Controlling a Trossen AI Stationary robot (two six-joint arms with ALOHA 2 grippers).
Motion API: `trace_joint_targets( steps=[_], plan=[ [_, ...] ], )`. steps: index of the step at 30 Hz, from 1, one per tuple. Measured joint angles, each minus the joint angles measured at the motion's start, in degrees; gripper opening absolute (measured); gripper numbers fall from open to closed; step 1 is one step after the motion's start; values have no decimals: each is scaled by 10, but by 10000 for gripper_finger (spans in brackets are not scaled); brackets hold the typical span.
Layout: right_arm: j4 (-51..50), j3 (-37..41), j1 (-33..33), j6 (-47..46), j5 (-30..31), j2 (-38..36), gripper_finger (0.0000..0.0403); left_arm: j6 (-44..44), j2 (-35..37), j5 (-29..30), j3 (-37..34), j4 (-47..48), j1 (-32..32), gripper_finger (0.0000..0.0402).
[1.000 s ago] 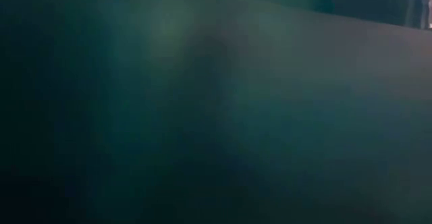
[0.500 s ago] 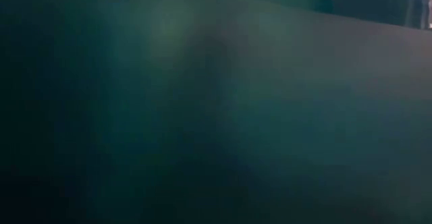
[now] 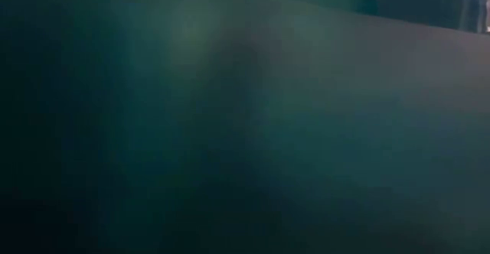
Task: Pick & Place food coloring
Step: Put the small light blue food coloring bottle into the blue bin
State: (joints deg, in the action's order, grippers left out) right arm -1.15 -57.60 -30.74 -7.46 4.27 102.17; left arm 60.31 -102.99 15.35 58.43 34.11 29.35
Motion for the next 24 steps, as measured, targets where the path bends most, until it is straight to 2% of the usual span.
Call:
trace_joint_targets(
  steps=[4,13,24],
  plan=[
    [0,0,0,0,0,0,116,-1,-20,-8,3,0,-5,179],
    [0,0,0,1,1,0,116,-26,-21,4,2,-10,-7,144],
    [-2,0,0,2,1,-2,116,-34,-13,12,1,-13,-7,84]
  ],
)
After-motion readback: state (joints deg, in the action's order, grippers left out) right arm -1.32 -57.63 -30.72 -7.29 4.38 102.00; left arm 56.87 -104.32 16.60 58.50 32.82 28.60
